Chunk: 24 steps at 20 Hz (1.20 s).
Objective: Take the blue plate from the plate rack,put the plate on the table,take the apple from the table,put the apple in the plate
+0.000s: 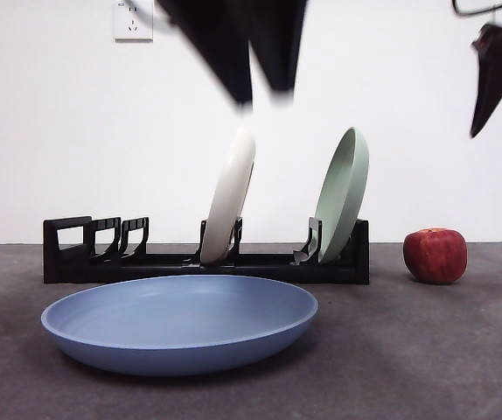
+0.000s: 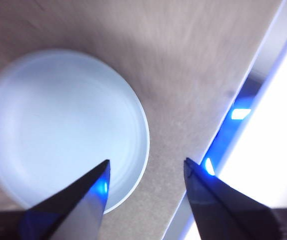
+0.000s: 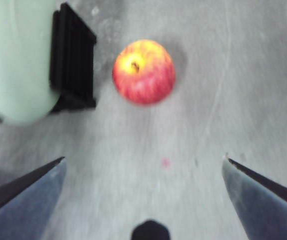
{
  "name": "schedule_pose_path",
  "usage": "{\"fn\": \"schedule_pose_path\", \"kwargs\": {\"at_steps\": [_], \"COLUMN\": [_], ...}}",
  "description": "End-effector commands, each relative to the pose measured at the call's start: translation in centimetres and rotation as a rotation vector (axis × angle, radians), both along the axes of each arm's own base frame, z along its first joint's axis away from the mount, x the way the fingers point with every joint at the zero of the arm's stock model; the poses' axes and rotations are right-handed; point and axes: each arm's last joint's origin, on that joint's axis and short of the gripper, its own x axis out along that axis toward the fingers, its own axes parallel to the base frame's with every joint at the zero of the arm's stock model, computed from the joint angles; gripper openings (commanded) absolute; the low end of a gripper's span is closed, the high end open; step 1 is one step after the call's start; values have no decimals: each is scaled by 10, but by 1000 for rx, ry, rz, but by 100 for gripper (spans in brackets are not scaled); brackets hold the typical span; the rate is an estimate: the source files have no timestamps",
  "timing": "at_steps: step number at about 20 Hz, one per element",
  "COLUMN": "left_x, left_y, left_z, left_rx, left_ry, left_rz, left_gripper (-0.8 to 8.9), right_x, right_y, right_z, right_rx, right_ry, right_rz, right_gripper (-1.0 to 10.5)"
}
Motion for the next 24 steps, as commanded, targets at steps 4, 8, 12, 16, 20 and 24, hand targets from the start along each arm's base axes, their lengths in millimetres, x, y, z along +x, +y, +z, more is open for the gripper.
{"fn": "schedule_pose_path", "kwargs": {"at_steps": [4, 8, 12, 16, 20, 24], "left_x": [-27, -47, -67, -84, -96, -102], "left_y": [50, 94, 134, 168, 194, 206], "left_z": [62, 93, 111, 124, 131, 134], "left_rx": [-201, -307, -402, -522, -595, -637], "left_ry": [-83, -163, -199, -223, -273, -280], "left_rz": [64, 123, 223, 262, 311, 329], "left_gripper": [-8, -8, -8, -8, -8, -8], "right_x": [58, 103, 130, 139, 141, 138], "right_y": [5, 19, 33, 40, 40, 39], "right_z": [-14, -25, -48, -78, -85, -86], "right_rx": [-55, -72, -76, -98, -115, -137], "right_ry": [57, 103, 163, 244, 253, 292], "right_rz": [82, 139, 182, 182, 189, 179], "right_gripper": [731, 729, 728, 724, 572, 28]}}
